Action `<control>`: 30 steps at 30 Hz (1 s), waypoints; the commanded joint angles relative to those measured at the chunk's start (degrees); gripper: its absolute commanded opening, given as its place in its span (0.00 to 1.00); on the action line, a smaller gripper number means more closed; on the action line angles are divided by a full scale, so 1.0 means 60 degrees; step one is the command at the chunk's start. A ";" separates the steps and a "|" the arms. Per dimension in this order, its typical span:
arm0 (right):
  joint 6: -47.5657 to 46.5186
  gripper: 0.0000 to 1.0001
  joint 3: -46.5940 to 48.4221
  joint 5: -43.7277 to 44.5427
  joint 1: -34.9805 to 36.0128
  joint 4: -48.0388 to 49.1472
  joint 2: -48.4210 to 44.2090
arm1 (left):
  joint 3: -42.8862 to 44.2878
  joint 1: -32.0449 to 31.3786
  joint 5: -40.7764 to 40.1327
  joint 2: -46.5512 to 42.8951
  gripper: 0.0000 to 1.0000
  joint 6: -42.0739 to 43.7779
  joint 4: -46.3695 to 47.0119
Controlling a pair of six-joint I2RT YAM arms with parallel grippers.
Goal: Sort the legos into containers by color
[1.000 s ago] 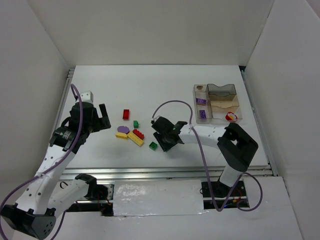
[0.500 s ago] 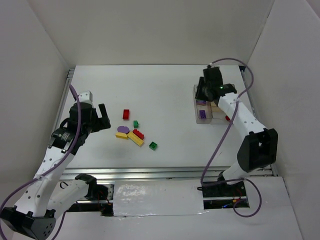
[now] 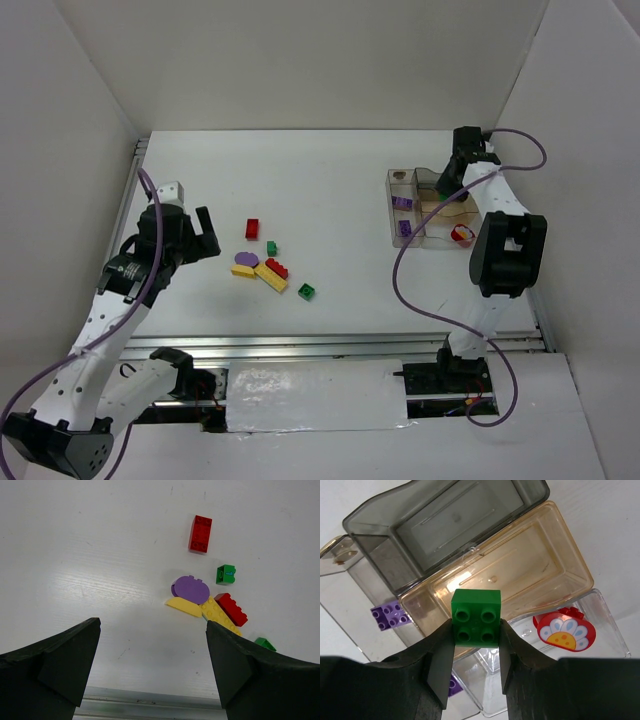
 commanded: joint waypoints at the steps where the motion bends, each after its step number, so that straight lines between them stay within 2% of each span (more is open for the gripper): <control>1: 0.0111 0.28 0.0274 0.0133 -0.0127 0.0116 0.0166 | -0.0037 0.0098 0.0221 0.0075 0.99 0.0197 0.0256; 3: 0.0141 0.40 0.0362 0.0075 -0.0186 0.0116 0.0297 | -0.0037 0.0128 0.0235 0.0075 0.99 0.0198 0.0256; 4: 0.0141 0.59 0.0377 0.0032 -0.0186 0.0145 0.0298 | -0.0051 0.0128 0.0235 0.0060 1.00 0.0198 0.0271; 7: 0.0126 0.78 0.0523 0.0046 -0.0186 0.0101 0.0386 | -0.0051 0.0172 0.0309 0.0075 0.99 0.0227 0.0314; 11: 0.0111 0.86 0.0729 0.0061 -0.0186 -0.0103 0.0387 | -0.0051 0.0201 0.0397 0.0148 1.00 0.0242 0.0329; 14: 0.0038 0.90 0.0364 -0.0101 0.0077 -0.0030 -0.0299 | -0.0022 0.0230 0.0382 0.0133 1.00 0.0213 0.0300; 16: -0.0428 0.90 -0.0103 -0.0712 0.0808 0.0275 -0.0899 | -0.0008 0.0303 0.0178 0.0090 0.99 0.0154 0.0256; 18: -0.1292 0.91 -0.1085 -0.1491 0.2093 0.0964 -0.1925 | 0.0036 0.0449 -0.0085 0.0060 1.00 -0.0007 0.0183; 19: -0.1817 0.91 -0.1537 -0.1608 0.3317 0.1082 -0.2175 | 0.0080 0.0552 -0.0464 0.0060 1.00 -0.0109 0.0052; 23: -0.2013 0.91 -0.2229 -0.1508 0.6093 0.1520 -0.2748 | 0.0197 0.0860 -0.1185 0.0119 1.00 -0.0548 -0.0241; 24: -0.2027 0.99 -0.2491 -0.1536 0.6983 0.1798 -0.2734 | 0.0212 0.0875 -0.1301 0.0119 1.00 -0.0593 -0.0285; 28: -0.1881 0.98 -0.2757 -0.1053 0.8583 0.1947 -0.2486 | 0.0198 0.0904 -0.1303 0.0075 0.99 -0.0608 -0.0286; 30: -0.1880 0.97 -0.2961 -0.1096 0.8953 0.2064 -0.2368 | 0.0154 0.0919 -0.1230 0.0016 0.99 -0.0564 -0.0242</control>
